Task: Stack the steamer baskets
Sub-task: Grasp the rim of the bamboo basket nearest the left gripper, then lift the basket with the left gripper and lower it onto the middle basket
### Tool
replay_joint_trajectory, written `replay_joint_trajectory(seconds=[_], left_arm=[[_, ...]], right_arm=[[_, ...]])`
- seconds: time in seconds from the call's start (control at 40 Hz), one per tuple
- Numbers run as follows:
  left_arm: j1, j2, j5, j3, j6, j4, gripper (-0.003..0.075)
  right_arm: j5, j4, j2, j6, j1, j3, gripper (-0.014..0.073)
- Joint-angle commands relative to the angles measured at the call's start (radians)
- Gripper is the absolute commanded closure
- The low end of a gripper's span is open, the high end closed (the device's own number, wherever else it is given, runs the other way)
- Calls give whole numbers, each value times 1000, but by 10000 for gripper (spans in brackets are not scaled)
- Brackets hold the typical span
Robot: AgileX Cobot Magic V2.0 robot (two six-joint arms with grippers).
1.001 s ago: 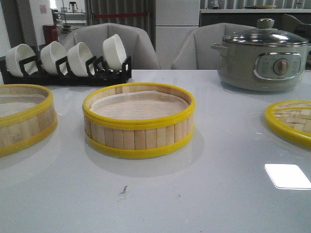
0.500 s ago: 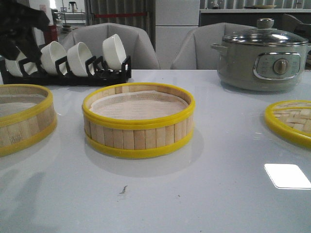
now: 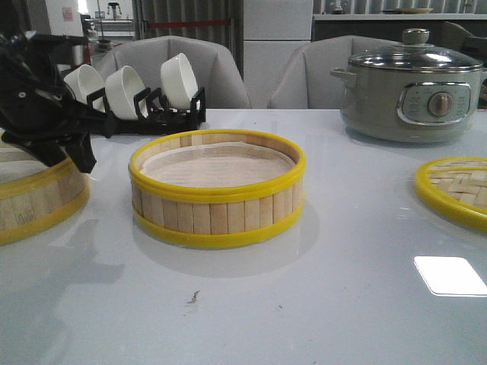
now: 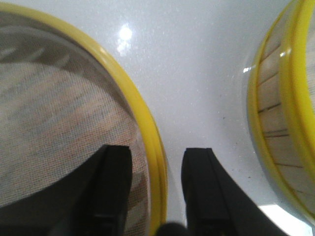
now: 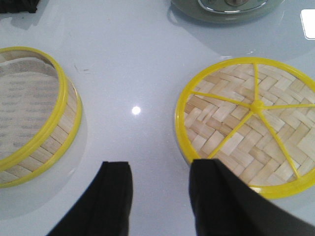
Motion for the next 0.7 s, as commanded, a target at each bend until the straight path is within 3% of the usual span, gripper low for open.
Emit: replay_joint_trajectory(seconds=[0.0, 0.13, 0.25, 0.3, 0.55, 0.68], left_arm=[[-7, -36, -24, -34, -11, -4, 394], [-7, -38, -24, -34, -11, -5, 443], [-7, -53, -24, -36, -11, -5, 649], [-7, -61, -20, -46, -11, -11, 617], [-23, -101, 47, -190, -11, -26, 635], [-79, -104, 114, -312, -11, -28, 635]], right_arm=[[-65, 6, -11, -12, -1, -41, 197], [-65, 6, -11, -12, -1, -41, 197], [-66, 6, -11, -12, -1, -41, 197], [-68, 6, -11, -12, -1, -41, 197], [-86, 12, -11, -12, -1, -41, 197], [-90, 12, -11, -12, -1, -41, 197]])
